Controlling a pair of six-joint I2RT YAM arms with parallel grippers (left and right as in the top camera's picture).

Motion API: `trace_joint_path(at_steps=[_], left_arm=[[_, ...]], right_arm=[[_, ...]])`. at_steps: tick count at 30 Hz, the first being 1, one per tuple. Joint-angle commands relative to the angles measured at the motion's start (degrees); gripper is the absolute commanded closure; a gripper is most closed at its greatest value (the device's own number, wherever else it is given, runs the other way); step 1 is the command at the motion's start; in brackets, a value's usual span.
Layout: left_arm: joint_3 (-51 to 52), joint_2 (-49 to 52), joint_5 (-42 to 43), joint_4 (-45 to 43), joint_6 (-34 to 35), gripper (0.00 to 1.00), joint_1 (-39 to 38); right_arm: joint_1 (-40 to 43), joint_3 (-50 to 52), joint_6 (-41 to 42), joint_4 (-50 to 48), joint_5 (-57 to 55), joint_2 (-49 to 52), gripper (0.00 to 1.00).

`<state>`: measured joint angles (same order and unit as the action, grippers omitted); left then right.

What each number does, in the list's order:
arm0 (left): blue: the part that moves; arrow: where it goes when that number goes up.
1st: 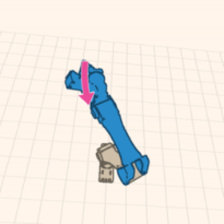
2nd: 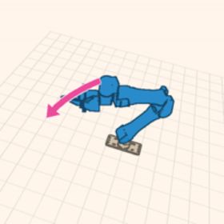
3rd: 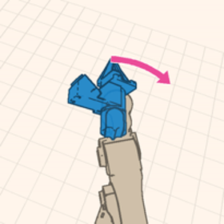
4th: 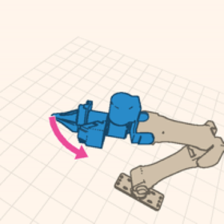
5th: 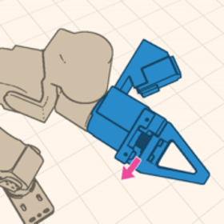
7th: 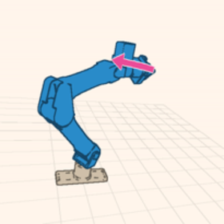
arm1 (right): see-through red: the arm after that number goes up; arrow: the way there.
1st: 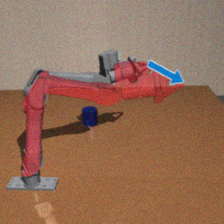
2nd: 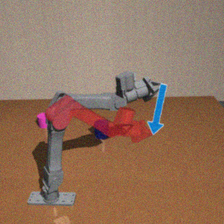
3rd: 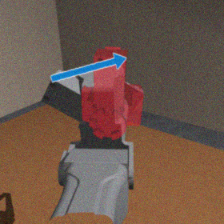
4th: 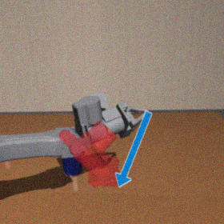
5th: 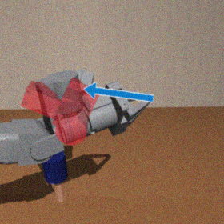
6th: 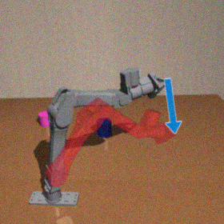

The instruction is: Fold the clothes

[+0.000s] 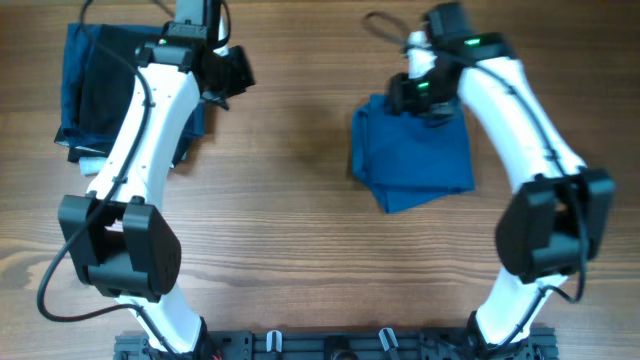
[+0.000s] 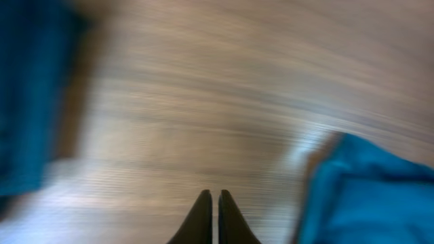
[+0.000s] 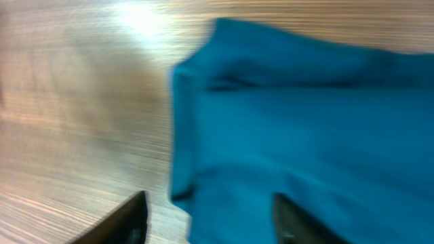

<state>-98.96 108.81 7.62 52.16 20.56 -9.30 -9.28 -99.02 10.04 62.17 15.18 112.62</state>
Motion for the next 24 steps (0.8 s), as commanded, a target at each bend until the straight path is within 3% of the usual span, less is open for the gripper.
trace_joint_path(at_steps=[1, 6, 10, 16, 24], left_arm=[[-0.3, 0.8, 13.8, -6.4, -0.8, 0.96, -5.3], [-0.3, 2.8, 13.8, -12.5, -0.8, 0.96, -11.3], [-0.3, 7.0, 15.1, -18.2, -0.8, 0.96, -16.0], [-0.3, 15.2, 26.6, -27.7, -0.5, 0.96, -19.5], [-0.3, 23.4, 28.1, -31.8, -0.4, 0.96, -21.3]], right_arm=[[7.8, -1.6, -5.1, 3.4, 3.7, -2.9, 0.66], [10.3, 1.7, -9.0, 0.3, 8.3, -2.1, 0.7], [11.3, 5.0, -10.3, -3.2, 5.4, -2.1, 0.82], [13.9, 11.1, -11.5, -11.8, 5.4, -2.1, 0.85], [15.7, 24.1, -10.9, -30.3, 5.9, -1.7, 0.87]])
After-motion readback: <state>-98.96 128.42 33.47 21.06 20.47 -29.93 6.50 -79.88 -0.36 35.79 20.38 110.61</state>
